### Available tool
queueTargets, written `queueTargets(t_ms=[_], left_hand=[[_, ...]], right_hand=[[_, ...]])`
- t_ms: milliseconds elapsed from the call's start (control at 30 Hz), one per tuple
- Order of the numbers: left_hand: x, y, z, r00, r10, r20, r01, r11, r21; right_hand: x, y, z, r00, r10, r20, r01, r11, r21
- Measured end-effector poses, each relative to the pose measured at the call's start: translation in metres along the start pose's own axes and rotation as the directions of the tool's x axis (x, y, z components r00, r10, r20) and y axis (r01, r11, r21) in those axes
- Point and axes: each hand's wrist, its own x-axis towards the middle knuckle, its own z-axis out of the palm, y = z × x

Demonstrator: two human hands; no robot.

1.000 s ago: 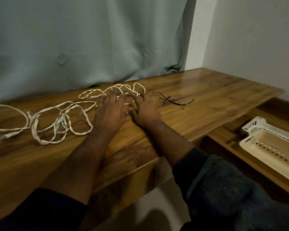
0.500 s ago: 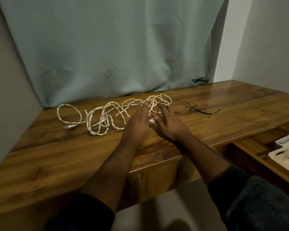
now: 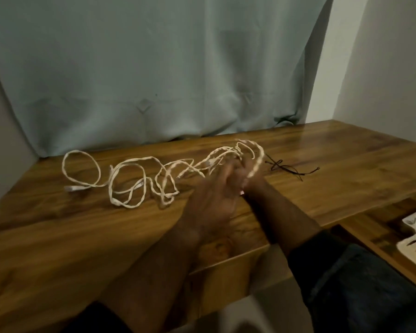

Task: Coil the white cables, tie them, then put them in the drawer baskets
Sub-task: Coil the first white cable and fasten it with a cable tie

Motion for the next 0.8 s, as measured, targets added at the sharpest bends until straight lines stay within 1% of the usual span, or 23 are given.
queueTargets(t_ms=[33,67,100,133,167,200,233,267,300,333,367,400,433,500,533,600,633,667,700,767,800], left_hand=[[0.001,-0.012,0.005,0.985,-0.162,-0.062,0.163,0.986,0.014],[0.005,-0.025,0.006,0.932,-0.339,-0.129,0.340,0.940,-0.014],[0.007,-0.040,0.010,0.850,-0.502,-0.158,0.499,0.864,-0.061],[0.008,-0.052,0.010,0.781,-0.608,-0.142,0.598,0.794,-0.106],[0.010,-0.061,0.010,0.725,-0.682,-0.096,0.671,0.731,-0.126],[0.013,-0.071,0.012,0.671,-0.740,-0.037,0.733,0.671,-0.115],[0.016,-0.078,0.014,0.631,-0.775,0.026,0.774,0.628,-0.083],[0.018,-0.084,0.016,0.591,-0.802,0.086,0.806,0.591,-0.030],[0.021,-0.091,0.021,0.550,-0.825,0.132,0.829,0.558,0.032],[0.022,-0.098,0.027,0.522,-0.839,0.154,0.838,0.538,0.088],[0.024,-0.104,0.032,0.506,-0.849,0.154,0.839,0.525,0.139],[0.025,-0.111,0.035,0.499,-0.856,0.133,0.839,0.516,0.171],[0.025,-0.117,0.036,0.488,-0.868,0.095,0.849,0.497,0.178],[0.023,-0.129,0.035,0.430,-0.903,-0.001,0.894,0.426,0.140],[0.021,-0.132,0.033,0.397,-0.916,-0.052,0.912,0.388,0.135],[0.021,-0.132,0.025,0.332,-0.935,-0.123,0.937,0.313,0.154],[0.020,-0.131,0.023,0.333,-0.933,-0.134,0.935,0.309,0.173],[0.020,-0.131,0.023,0.360,-0.924,-0.132,0.922,0.331,0.198],[0.020,-0.131,0.024,0.402,-0.907,-0.126,0.903,0.370,0.218],[0.020,-0.129,0.029,0.480,-0.870,-0.115,0.864,0.447,0.232],[0.021,-0.127,0.030,0.517,-0.849,-0.108,0.843,0.484,0.234]], right_hand=[[0.007,0.006,0.001,0.998,0.013,-0.054,-0.013,1.000,0.005],[0.008,0.002,-0.001,0.994,0.044,-0.097,-0.042,0.999,0.019],[0.012,0.005,-0.003,0.989,0.059,-0.134,-0.059,0.998,0.009],[0.014,0.003,-0.003,0.987,0.084,-0.140,-0.076,0.995,0.060],[0.018,0.005,-0.005,0.986,0.110,-0.128,-0.087,0.982,0.170],[0.022,0.004,-0.008,0.981,0.167,-0.103,-0.124,0.934,0.334],[0.030,0.009,-0.013,0.970,0.224,-0.090,-0.152,0.857,0.492],[0.033,0.011,-0.018,0.954,0.285,-0.094,-0.163,0.755,0.636],[0.040,0.016,-0.024,0.925,0.357,-0.127,-0.157,0.666,0.729],[0.046,0.019,-0.031,0.881,0.444,-0.161,-0.157,0.597,0.786],[0.051,0.024,-0.037,0.848,0.499,-0.178,-0.160,0.562,0.812],[0.052,0.025,-0.042,0.836,0.521,-0.172,-0.191,0.570,0.799],[0.051,0.023,-0.042,0.846,0.513,-0.145,-0.226,0.592,0.773],[0.052,0.023,-0.035,0.888,0.452,-0.083,-0.286,0.685,0.669],[0.053,0.022,-0.029,0.907,0.411,-0.089,-0.272,0.736,0.620],[0.057,0.025,-0.022,0.927,0.333,-0.173,-0.208,0.840,0.501],[0.059,0.027,-0.018,0.934,0.290,-0.211,-0.190,0.899,0.394],[0.059,0.029,-0.015,0.940,0.252,-0.231,-0.189,0.945,0.266],[0.059,0.031,-0.014,0.949,0.224,-0.222,-0.189,0.968,0.167],[0.055,0.029,-0.011,0.976,0.147,-0.159,-0.150,0.989,-0.007],[0.054,0.029,-0.010,0.990,0.078,-0.119,-0.094,0.987,-0.129]])
